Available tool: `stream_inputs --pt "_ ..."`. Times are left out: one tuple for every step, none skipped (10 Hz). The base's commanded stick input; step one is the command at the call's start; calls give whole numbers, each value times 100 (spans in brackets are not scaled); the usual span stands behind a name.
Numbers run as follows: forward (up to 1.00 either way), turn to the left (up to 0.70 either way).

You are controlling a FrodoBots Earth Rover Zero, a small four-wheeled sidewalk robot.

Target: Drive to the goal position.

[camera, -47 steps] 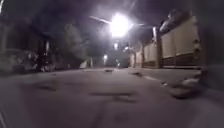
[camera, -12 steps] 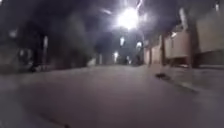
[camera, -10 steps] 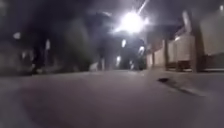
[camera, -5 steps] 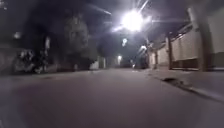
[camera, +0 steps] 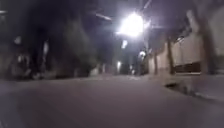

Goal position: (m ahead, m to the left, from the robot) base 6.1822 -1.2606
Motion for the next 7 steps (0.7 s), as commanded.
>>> stream_inputs --pt "70 -35" --pt "70 -35" --pt "70 -35" --pt "70 -35" --pt "70 -35" --pt "70 -13" --pt "70 0"
